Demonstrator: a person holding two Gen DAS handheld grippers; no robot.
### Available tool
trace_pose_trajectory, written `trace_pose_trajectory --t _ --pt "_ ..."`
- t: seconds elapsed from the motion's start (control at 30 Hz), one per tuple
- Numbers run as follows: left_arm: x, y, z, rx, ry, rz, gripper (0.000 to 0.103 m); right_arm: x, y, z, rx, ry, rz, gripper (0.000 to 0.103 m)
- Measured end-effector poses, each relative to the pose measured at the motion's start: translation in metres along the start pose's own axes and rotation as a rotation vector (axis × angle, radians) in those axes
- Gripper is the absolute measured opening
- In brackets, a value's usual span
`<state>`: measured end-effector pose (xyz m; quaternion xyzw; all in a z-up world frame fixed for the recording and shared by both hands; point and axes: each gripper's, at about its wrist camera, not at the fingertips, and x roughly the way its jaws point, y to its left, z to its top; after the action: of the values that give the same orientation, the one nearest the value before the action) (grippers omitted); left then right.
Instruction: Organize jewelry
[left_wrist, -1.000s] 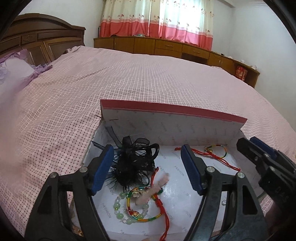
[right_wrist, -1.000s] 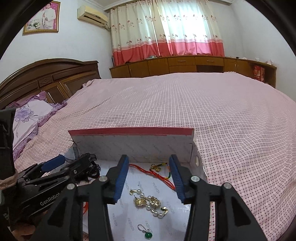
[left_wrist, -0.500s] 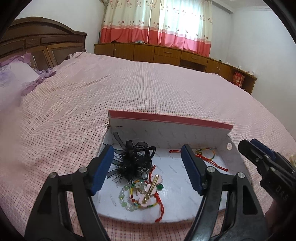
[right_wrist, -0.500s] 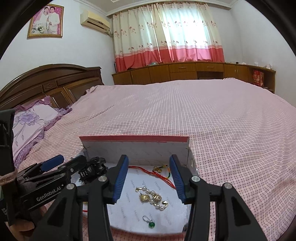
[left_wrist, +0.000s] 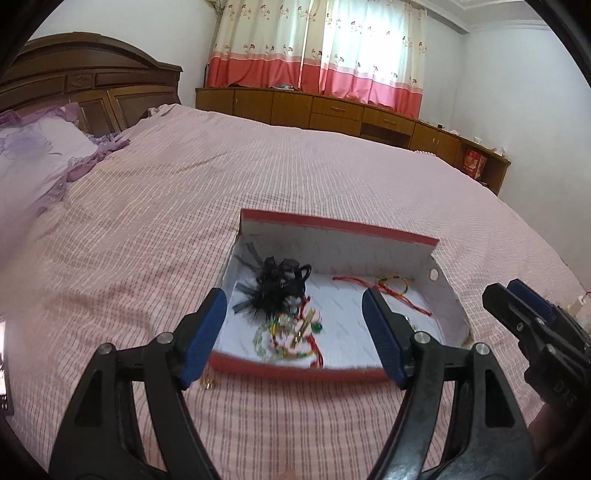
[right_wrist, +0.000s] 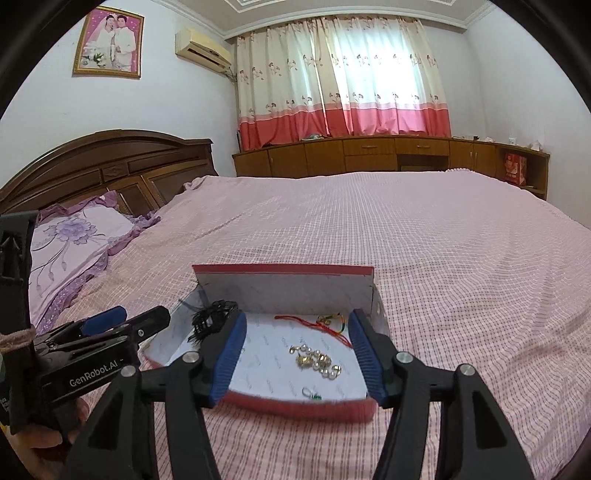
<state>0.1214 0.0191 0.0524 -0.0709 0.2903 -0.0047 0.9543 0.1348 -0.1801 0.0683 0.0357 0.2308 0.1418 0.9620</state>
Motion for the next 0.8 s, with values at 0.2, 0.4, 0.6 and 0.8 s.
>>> trace_pose_trajectory --t 0.2,0.4,0.6,0.8 --pt "-0.018 -0.004 -0.014 0.013 0.010 0.009 0.069 -0.022 0.008 -0.014 -0.016 0.001 -0.011 0.066" --pt "-0.032 -0.009 -0.028 0.033 0.021 0.008 0.069 -0.037 0.011 -0.028 -0.002 0.015 -0.021 0.067" --pt "-0.038 -0.012 -0.039 0.034 0.042 -0.001 0.069 -0.045 0.012 -0.040 0.011 0.035 -0.026 0.067" --pt "-0.038 -0.013 -0.046 0.021 0.061 -0.005 0.069 -0.048 0.011 -0.049 0.014 0.050 -0.028 0.067"
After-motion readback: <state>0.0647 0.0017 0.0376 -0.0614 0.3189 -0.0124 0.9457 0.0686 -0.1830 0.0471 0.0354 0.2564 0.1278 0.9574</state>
